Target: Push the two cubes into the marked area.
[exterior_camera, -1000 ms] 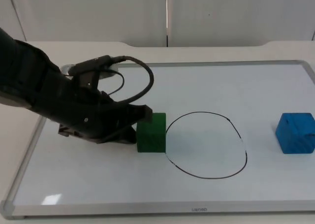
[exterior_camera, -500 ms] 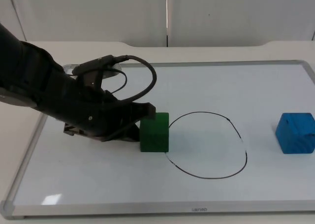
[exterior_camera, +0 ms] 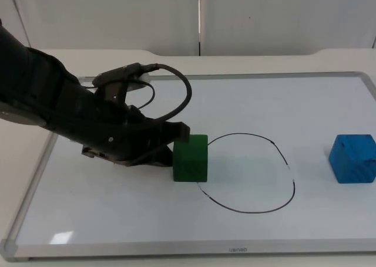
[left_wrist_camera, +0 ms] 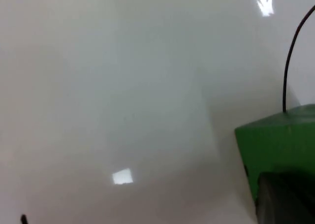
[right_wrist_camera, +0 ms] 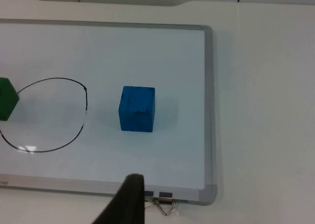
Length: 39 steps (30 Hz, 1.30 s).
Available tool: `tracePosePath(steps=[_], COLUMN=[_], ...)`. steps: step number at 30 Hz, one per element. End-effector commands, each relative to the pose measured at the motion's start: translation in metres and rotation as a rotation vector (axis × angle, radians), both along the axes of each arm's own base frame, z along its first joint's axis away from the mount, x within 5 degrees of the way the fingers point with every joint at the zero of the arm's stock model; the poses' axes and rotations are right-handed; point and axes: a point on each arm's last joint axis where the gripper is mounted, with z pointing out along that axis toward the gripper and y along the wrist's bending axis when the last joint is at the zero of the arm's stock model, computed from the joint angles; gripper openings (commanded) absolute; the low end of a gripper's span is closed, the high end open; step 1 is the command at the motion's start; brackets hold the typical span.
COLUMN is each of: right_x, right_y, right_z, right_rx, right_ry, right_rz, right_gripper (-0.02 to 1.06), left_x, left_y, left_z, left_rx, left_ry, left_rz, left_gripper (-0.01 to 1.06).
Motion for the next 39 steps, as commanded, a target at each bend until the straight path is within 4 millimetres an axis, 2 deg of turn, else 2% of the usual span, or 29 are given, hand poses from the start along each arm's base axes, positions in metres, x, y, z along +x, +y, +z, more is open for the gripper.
tracePosePath(steps=[1, 10, 25, 39], right_x=[0.000, 0.000, 0.000, 0.000], right_y=[0.000, 0.000, 0.000, 0.000], right_z=[0.000, 0.000, 0.000, 0.000], right_rx=[0.003, 0.003, 0.003, 0.003], right_ry=[-0.007, -0.007, -0.007, -0.007], right_rz=[-0.002, -0.002, -0.002, -0.002], right_gripper=[1.05, 1.05, 1.05, 1.05], left_x=[0.000, -0.004, -0.005, -0.004], left_y=[-0.006, -0.020, -0.022, -0.035], left_z=[0.003, 0.004, 0.005, 0.010], left_rx=[-0.020, -0.011, -0.024, -0.027], left_ry=[-0.008, -0.020, -0.014, -0.042], left_rz=[-0.016, -0.054, -0.057, -0.088], left_gripper=[0.00, 0.00, 0.00, 0.00])
